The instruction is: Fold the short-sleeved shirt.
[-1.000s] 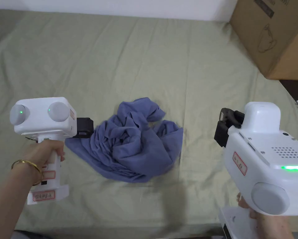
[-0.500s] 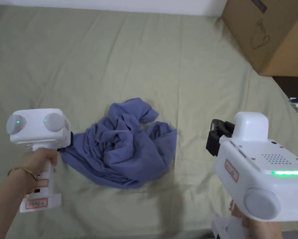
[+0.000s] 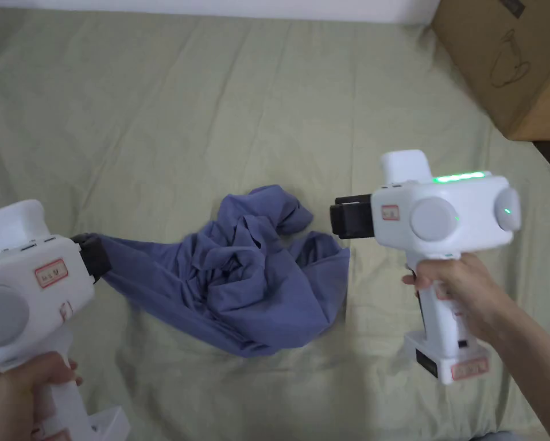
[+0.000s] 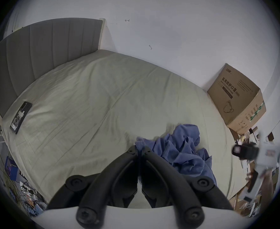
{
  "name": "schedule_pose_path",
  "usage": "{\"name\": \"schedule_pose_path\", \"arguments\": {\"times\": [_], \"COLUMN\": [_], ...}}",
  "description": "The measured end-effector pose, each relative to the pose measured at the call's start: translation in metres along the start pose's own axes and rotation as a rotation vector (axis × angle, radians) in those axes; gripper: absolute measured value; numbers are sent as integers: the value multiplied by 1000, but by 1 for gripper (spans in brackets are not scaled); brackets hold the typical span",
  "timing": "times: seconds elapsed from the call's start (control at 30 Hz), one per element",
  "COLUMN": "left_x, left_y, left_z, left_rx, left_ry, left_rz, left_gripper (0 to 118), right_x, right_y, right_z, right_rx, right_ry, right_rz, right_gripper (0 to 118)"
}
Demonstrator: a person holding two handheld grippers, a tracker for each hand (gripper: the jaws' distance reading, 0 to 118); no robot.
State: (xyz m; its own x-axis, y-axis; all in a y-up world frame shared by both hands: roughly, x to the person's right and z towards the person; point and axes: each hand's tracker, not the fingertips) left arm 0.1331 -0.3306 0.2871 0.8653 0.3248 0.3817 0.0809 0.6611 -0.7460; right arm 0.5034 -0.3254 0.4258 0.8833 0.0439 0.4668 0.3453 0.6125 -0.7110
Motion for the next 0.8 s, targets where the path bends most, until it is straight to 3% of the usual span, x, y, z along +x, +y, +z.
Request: {"name": "schedule_pose_path", "arguments": {"times": [0.1, 0.3, 0.33, 0.37, 0.4, 0.43, 0.47, 0.63, 0.8], "left_x": [3, 0, 1, 1, 0, -1, -1, -8, -13], "left_y": [-8, -10, -11, -11, -12, -11, -11, 1, 29], "left_z": [0, -6, -6, -7, -9, -11, -12, -4, 36], "left_rx": [-11, -41, -45, -50, -54, -62, -66, -63, 25], "left_ry": [16, 26, 29, 34, 39, 49, 55, 43, -60], "left_rz": [-34, -44, -47, -50, -53, -55, -54, -15, 63], "left_gripper": [1, 1, 1, 1, 1, 1, 1, 1, 1], "right_x": [-11, -24, -25, -26, -27, -27, -25, 1, 47], "right_y": [19, 17, 15, 13, 12, 13, 11, 16, 21], "right_z": [-59, -128, -134, -136, -136, -136, -131, -78, 23], "right_rx": [-125, -295, -296, -301, -309, -321, -320, -257, -64], "right_ry": [-22, -16, -5, 10, 23, 30, 50, 104, 189], "right_rz": [12, -46, -47, -48, -40, -36, -56, -86, -153], "right_gripper": [116, 115, 109, 92, 55, 11, 6, 5, 5]}}
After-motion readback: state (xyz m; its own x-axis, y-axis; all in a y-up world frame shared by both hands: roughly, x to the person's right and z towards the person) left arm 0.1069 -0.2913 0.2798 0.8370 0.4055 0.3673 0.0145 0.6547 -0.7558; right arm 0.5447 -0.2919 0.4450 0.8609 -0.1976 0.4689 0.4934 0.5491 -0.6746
